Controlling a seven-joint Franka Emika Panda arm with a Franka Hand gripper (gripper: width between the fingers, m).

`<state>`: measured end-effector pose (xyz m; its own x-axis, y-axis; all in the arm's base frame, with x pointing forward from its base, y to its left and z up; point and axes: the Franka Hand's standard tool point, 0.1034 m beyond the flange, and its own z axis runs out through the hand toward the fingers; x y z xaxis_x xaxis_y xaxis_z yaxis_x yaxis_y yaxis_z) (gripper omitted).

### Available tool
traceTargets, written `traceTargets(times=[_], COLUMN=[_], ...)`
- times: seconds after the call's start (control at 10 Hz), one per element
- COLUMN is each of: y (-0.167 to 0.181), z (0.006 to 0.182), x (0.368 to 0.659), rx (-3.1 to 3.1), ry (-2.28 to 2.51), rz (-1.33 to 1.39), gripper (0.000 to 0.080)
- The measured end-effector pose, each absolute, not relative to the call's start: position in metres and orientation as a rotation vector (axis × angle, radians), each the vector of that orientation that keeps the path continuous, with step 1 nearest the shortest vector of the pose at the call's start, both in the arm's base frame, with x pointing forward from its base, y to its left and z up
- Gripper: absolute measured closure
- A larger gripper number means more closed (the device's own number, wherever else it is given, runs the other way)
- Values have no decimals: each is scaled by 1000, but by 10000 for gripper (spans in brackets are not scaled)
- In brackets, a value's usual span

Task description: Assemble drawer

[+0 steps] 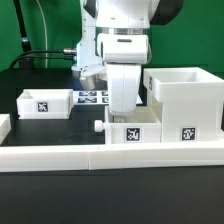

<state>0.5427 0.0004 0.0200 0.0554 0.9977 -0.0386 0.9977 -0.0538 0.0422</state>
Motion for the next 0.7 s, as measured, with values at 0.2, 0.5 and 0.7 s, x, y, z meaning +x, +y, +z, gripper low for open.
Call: traceTargets(times=[0.2,0.5,0.7], y=[-1,3,2], z=[20,19,19], x=[543,542,542], rx=[2242,2229,2234], ry=[2119,2128,2123], rz=[1,-9,-10], gripper=[757,757,757])
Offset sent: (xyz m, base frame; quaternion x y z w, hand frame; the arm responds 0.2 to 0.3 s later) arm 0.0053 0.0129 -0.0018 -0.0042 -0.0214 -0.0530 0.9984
